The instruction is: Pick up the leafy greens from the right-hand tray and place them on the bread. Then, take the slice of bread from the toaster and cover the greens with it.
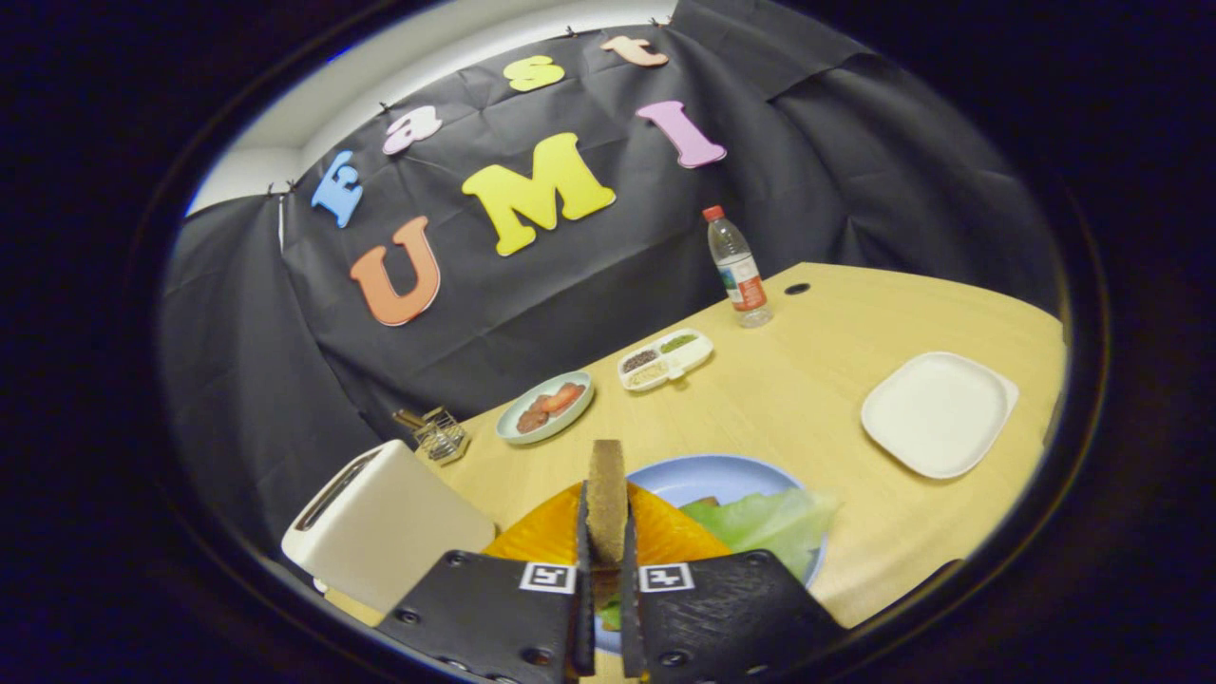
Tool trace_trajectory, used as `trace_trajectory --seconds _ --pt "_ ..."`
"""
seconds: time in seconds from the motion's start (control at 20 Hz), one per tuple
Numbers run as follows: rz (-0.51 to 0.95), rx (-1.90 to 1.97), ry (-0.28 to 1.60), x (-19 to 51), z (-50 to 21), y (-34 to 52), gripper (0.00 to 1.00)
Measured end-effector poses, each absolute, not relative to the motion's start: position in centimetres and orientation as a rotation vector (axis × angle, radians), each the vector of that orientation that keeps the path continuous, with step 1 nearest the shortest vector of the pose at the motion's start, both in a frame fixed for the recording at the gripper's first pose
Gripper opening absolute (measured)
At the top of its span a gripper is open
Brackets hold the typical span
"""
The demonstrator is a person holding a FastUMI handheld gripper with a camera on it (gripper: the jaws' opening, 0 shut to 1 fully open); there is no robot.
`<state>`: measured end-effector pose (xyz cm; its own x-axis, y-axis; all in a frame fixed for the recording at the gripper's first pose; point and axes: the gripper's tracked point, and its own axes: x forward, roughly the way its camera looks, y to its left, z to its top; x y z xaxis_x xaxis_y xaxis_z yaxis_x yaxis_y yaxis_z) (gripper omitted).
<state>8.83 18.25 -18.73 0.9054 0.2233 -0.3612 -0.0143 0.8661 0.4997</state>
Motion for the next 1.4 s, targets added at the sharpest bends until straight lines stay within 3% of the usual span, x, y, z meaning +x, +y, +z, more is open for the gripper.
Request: trace_trajectory --seconds 0.2,0.25,0.3,0.4,0.5,0.55,0.65,0.8,1.4 --pt "0.115 0.494 0.491 8.5 -21.0 16.4 0.27" --pt "0.117 0.496 0.502 8.4 -21.3 16.1 0.39" --pt "0.116 0.493 0.511 8.4 -21.5 15.8 0.39" --pt "0.109 0.463 0.523 8.5 -21.8 15.2 0.5" --pt "0.105 0.429 0.505 8.7 -21.1 14.3 0.59" --pt "0.095 0.406 0.49 8.7 -20.7 13.8 0.73" --pt "0.081 0.367 0.449 8.7 -19.3 12.9 0.76" --pt "0.062 0.291 0.363 7.9 -15.9 11.9 0.92" --pt "0.073 0.05 0.016 1.8 -1.5 14.7 0.95"
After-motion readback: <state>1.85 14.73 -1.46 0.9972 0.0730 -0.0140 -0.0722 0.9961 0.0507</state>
